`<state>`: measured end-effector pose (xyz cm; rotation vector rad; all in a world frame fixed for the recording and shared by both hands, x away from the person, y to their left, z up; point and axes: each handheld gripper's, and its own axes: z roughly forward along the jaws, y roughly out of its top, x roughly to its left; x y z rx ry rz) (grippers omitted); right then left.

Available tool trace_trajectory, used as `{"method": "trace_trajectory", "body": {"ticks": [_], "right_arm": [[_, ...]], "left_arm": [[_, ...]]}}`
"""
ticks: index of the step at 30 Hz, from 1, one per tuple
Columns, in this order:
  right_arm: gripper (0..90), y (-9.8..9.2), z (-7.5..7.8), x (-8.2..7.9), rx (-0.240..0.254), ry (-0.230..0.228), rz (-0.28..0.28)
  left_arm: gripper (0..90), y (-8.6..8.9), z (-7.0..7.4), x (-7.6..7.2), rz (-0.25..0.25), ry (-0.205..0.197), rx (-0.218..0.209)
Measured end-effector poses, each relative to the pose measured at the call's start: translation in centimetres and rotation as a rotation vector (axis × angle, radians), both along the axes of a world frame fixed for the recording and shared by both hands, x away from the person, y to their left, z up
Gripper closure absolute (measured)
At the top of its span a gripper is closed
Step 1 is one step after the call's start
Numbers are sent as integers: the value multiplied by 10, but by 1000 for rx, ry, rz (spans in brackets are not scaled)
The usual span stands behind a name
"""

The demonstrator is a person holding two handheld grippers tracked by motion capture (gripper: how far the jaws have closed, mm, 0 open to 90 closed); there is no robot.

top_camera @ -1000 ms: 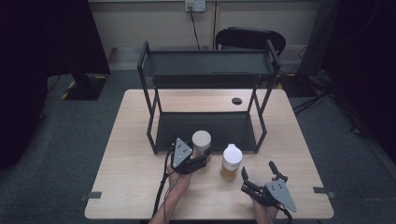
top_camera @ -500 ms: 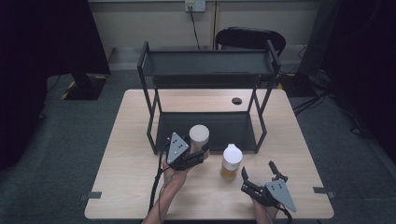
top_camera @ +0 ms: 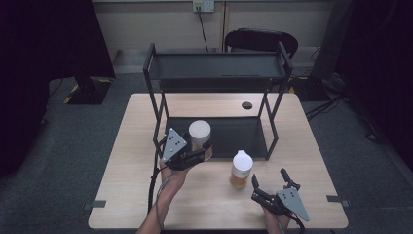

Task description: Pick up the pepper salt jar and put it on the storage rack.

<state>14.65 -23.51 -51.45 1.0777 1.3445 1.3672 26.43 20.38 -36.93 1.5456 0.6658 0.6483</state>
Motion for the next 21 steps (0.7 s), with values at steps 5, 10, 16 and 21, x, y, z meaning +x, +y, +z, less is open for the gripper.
{"method": "trace_trajectory", "body": {"ticks": [5, 10, 16, 21], "right_arm": [[16, 0, 0, 0, 0, 0, -1], [16, 0, 0, 0, 0, 0, -1], [16, 0, 0, 0, 0, 0, -1], [16, 0, 0, 0, 0, 0, -1]], "left_arm": [[356, 7, 11, 1, 3, -14, -5], [356, 13, 22, 4, 9, -8, -23], [356, 18, 35, 7, 15, -15, -16], [356, 20, 47, 9, 18, -20, -10]]}}
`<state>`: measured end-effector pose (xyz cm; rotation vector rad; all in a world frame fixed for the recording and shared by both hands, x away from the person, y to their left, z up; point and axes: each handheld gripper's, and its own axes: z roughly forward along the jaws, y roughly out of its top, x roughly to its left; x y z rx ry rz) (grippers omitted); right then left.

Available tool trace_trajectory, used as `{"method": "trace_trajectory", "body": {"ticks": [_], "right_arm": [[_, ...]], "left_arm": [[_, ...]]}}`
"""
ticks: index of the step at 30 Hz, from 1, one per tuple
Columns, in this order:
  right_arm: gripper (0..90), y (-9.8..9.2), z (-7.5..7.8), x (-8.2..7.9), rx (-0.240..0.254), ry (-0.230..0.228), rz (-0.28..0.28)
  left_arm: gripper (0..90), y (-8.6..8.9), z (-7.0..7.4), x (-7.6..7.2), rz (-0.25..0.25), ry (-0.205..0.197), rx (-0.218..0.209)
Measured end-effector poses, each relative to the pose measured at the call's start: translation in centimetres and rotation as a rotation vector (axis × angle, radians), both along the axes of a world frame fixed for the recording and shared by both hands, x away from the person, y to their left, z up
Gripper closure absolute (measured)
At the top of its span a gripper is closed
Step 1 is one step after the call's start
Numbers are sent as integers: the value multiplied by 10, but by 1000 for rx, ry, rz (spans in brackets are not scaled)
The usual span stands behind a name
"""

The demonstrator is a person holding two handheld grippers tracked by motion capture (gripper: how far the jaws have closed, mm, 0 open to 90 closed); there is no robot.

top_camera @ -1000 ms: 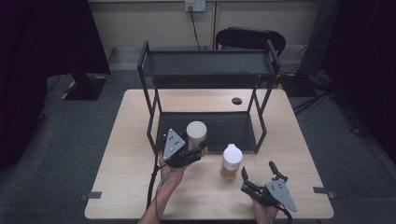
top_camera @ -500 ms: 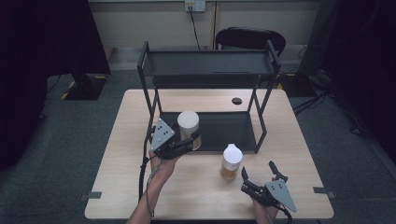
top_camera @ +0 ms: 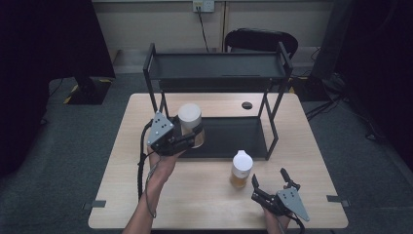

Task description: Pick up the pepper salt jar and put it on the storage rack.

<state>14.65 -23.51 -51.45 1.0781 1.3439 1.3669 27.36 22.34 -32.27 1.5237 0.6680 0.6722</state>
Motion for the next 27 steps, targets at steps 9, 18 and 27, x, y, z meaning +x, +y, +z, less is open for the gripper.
{"method": "trace_trajectory", "body": {"ticks": [9, 18, 27], "right_arm": [[16, 0, 0, 0, 0, 0, 0], [16, 0, 0, 0, 1, 0, -1], [16, 1, 0, 0, 1, 0, -5]], "left_arm": [[357, 3, 23, 5, 2, -5, 0], [357, 6, 50, 11, 8, -16, 11], [356, 6, 66, 18, 25, -6, -11]]}}
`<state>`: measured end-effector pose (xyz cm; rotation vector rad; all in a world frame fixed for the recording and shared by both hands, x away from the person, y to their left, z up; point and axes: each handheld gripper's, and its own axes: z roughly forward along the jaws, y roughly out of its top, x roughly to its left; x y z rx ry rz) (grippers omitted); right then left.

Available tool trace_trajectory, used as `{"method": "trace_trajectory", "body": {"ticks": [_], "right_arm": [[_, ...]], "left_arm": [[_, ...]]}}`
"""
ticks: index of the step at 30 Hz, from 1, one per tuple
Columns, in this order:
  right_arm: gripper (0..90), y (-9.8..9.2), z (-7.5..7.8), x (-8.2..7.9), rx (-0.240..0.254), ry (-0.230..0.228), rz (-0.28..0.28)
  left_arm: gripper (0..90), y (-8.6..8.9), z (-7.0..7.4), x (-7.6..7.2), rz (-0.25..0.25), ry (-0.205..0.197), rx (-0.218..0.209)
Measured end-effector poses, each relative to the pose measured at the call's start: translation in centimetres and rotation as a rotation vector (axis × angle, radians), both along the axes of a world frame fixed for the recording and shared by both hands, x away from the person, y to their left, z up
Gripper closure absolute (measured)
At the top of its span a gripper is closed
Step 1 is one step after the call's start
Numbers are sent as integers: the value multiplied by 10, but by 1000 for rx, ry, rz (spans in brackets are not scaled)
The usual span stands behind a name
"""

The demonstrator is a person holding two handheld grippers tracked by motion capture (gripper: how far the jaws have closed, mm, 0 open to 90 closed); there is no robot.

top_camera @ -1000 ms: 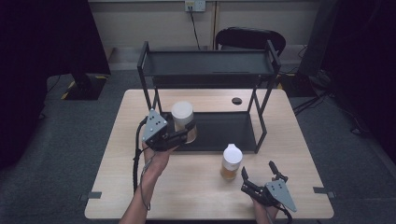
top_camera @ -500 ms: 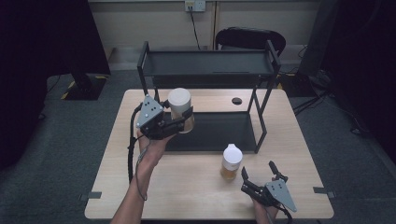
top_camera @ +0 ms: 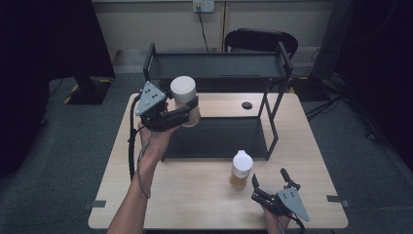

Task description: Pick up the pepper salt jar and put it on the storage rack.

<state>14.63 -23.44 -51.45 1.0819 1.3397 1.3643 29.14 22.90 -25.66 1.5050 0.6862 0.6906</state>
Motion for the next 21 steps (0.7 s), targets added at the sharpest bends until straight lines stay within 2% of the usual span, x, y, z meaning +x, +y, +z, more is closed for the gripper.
{"method": "trace_trajectory", "body": {"ticks": [14, 16, 21], "right_arm": [[16, 0, 0, 0, 0, 0, 1], [16, 0, 0, 0, 0, 0, 1], [16, 0, 0, 0, 0, 0, 0]], "left_arm": [[357, -2, 30, 8, 24, -4, 3], [357, 2, 34, 11, 30, -3, -24], [357, 4, 43, 14, 39, -3, -22]]}}
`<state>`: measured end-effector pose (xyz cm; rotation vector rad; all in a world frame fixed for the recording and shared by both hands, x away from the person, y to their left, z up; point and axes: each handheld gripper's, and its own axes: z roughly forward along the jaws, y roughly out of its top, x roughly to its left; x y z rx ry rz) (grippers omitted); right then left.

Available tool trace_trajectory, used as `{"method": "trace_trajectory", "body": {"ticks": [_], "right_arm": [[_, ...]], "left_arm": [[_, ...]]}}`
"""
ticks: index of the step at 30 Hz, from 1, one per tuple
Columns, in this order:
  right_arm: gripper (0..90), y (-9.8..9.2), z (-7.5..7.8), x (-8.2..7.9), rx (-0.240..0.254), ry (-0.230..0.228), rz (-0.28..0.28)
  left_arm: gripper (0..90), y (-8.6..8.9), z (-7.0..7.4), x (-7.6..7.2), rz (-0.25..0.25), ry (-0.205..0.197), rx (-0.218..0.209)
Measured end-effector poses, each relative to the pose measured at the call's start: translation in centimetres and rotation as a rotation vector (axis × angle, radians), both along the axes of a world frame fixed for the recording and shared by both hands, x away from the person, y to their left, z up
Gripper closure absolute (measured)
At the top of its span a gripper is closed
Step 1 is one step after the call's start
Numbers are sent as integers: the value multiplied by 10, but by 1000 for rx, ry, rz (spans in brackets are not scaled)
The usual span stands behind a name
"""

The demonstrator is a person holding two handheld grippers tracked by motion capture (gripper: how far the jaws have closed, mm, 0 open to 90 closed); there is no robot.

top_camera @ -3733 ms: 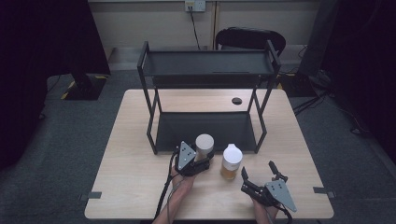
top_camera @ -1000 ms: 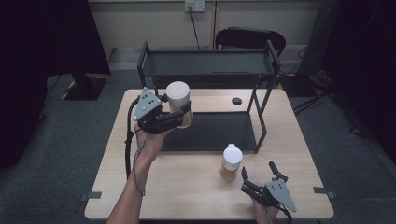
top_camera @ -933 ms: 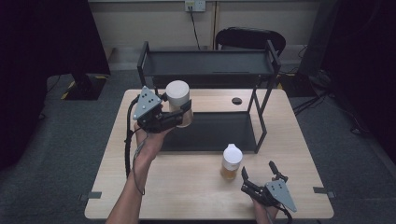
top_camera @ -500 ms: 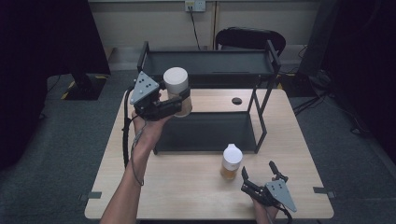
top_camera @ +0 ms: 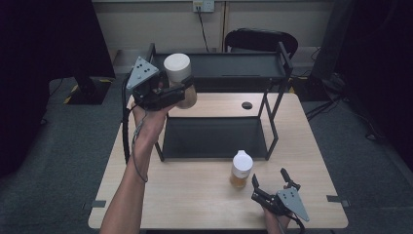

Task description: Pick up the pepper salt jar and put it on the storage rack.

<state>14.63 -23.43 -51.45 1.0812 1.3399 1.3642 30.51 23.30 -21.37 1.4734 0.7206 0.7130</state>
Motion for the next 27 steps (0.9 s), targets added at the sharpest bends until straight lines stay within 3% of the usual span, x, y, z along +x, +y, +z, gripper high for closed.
{"method": "trace_trajectory", "body": {"ticks": [27], "right_arm": [[16, 0, 0, 0, 0, 0, 3]], "left_arm": [[357, -14, 18, 17, 56, -10, -62]]}}
